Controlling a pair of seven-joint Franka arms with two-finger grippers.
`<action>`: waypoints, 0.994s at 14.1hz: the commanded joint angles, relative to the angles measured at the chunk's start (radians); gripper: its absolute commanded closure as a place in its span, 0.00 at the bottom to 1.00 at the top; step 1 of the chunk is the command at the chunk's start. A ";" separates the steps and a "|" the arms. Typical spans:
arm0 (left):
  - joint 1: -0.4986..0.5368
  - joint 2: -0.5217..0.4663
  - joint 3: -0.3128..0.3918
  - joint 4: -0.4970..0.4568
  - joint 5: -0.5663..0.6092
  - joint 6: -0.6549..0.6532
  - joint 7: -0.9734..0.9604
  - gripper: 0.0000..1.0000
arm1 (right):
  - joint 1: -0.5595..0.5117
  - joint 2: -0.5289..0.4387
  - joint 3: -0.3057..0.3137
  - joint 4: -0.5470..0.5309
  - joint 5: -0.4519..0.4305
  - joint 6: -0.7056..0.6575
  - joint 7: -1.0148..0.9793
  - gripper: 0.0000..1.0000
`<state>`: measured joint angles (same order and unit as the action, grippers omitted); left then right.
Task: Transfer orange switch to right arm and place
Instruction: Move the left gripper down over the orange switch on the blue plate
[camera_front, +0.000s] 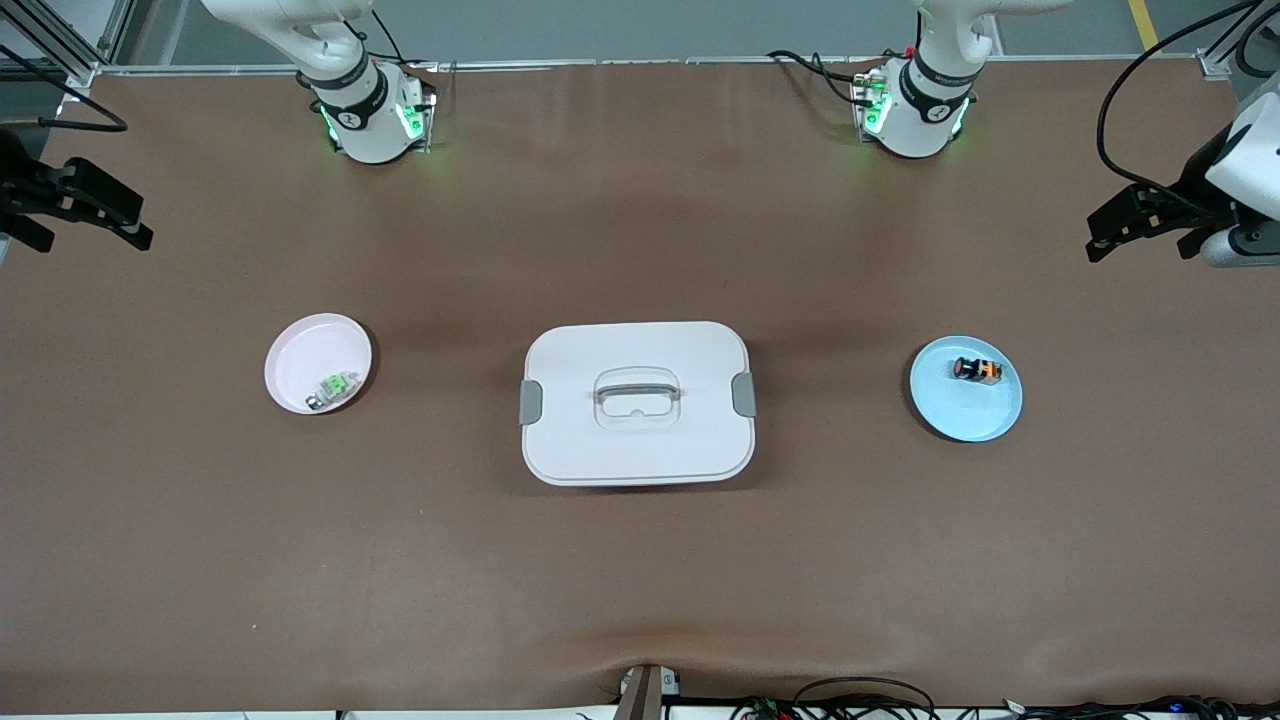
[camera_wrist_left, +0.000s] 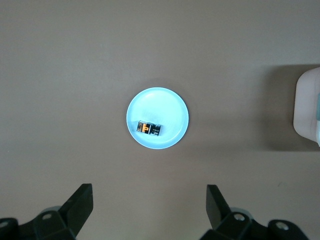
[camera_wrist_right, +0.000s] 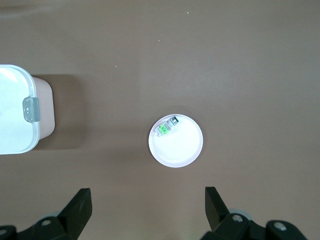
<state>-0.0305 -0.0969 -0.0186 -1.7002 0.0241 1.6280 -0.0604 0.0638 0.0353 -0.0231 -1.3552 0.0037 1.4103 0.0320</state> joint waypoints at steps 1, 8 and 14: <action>0.003 0.013 0.003 0.030 -0.020 -0.022 0.022 0.00 | -0.001 0.002 0.000 0.014 -0.004 -0.002 0.017 0.00; 0.004 0.052 0.006 0.025 -0.018 -0.053 0.024 0.00 | -0.005 0.006 0.000 0.014 -0.002 0.013 0.014 0.00; 0.007 0.163 0.006 0.005 -0.018 -0.017 0.094 0.00 | -0.025 0.009 -0.001 0.014 -0.001 0.059 0.017 0.00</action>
<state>-0.0279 0.0414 -0.0181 -1.7037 0.0241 1.6007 -0.0224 0.0516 0.0380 -0.0317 -1.3552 0.0037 1.4684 0.0329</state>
